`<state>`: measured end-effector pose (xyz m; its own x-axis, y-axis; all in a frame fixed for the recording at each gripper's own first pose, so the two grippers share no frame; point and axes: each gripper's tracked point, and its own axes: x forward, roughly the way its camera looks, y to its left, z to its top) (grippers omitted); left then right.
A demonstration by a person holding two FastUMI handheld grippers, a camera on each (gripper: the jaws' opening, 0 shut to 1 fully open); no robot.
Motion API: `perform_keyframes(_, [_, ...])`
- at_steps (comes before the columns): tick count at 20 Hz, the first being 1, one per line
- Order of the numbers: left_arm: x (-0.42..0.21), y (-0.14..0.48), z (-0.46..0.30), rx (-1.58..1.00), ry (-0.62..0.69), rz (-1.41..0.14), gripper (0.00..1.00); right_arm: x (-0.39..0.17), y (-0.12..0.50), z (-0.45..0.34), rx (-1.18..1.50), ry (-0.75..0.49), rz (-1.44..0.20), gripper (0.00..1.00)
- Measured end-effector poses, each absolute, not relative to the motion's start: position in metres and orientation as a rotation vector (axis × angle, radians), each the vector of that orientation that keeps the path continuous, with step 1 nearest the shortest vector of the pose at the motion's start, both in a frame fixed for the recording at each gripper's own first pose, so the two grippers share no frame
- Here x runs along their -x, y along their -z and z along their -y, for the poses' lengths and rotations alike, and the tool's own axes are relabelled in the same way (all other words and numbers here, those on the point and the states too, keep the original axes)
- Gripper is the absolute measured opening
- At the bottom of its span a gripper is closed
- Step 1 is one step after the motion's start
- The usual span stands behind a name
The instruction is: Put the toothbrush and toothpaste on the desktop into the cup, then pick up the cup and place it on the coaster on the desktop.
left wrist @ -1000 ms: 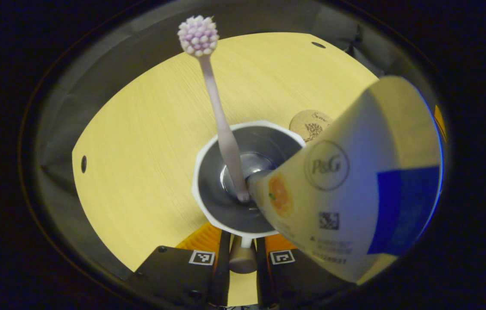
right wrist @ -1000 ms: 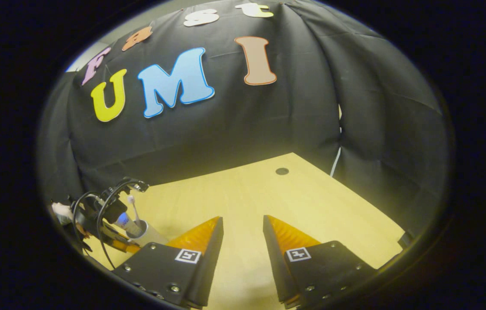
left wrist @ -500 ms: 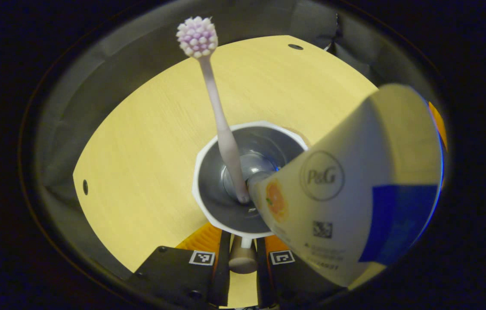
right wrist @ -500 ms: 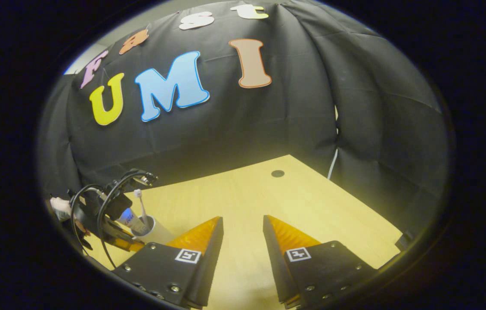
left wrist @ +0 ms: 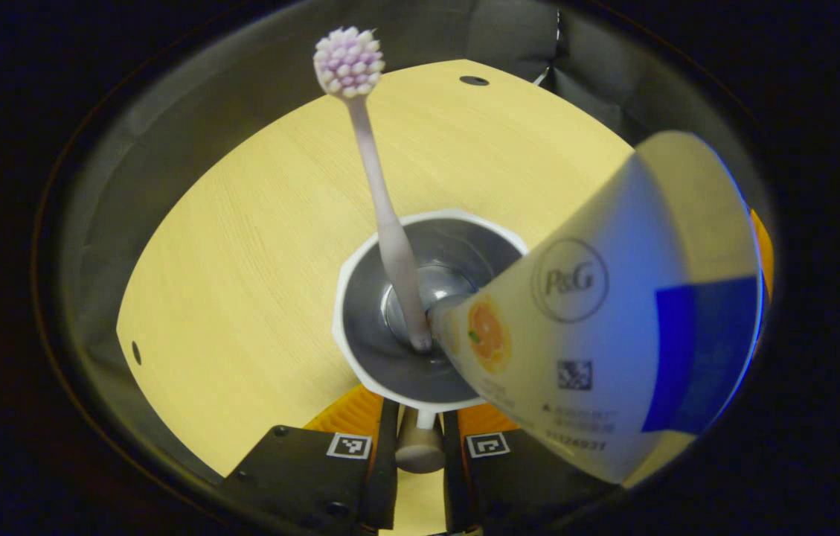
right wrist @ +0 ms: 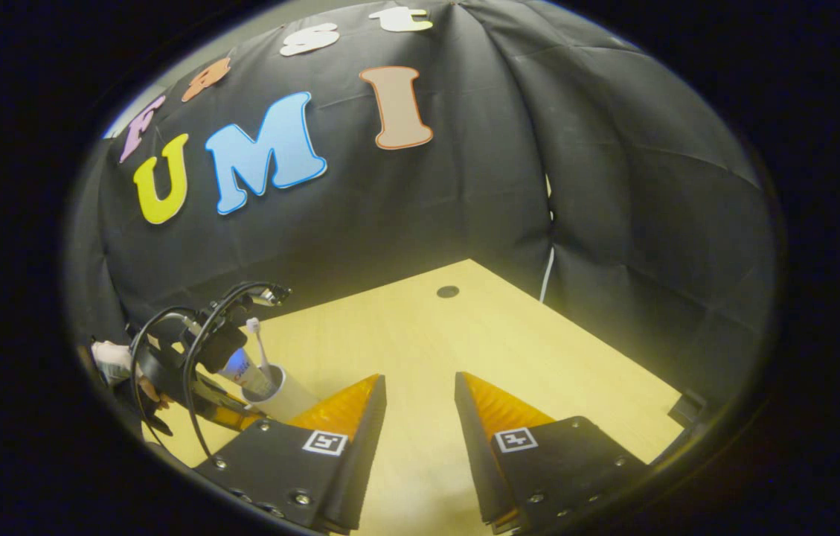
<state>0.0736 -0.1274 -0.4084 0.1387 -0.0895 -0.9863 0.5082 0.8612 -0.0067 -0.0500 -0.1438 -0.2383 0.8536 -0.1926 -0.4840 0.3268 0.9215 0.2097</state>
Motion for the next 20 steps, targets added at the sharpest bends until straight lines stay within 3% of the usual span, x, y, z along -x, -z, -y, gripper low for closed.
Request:
perform_keyframes(7, [-0.078, 0.404, 0.126, -0.339, 0.431, -1.350, 0.36, 0.051, 0.237, 0.143, -0.290, 0.274, -0.475, 0.57])
perform_keyframes(10, [-0.086, 0.383, 0.119, -0.342, 0.424, -1.292, 0.54, 0.043, 0.228, 0.130, -0.279, 0.234, -0.469, 0.57])
perform_keyframes(11, [-0.089, 0.374, 0.116, -0.339, 0.421, -1.266, 0.53, 0.039, 0.224, 0.123, -0.274, 0.212, -0.466, 0.57])
perform_keyframes(17, [-0.090, 0.284, 0.108, -0.254, 0.377, -1.033, 0.54, 0.008, 0.180, 0.074, -0.167, 0.041, -0.412, 0.57])
perform_keyframes(20, [-0.091, 0.212, 0.095, -0.206, 0.311, -0.824, 0.53, -0.007, 0.151, 0.049, -0.112, -0.043, -0.367, 0.56])
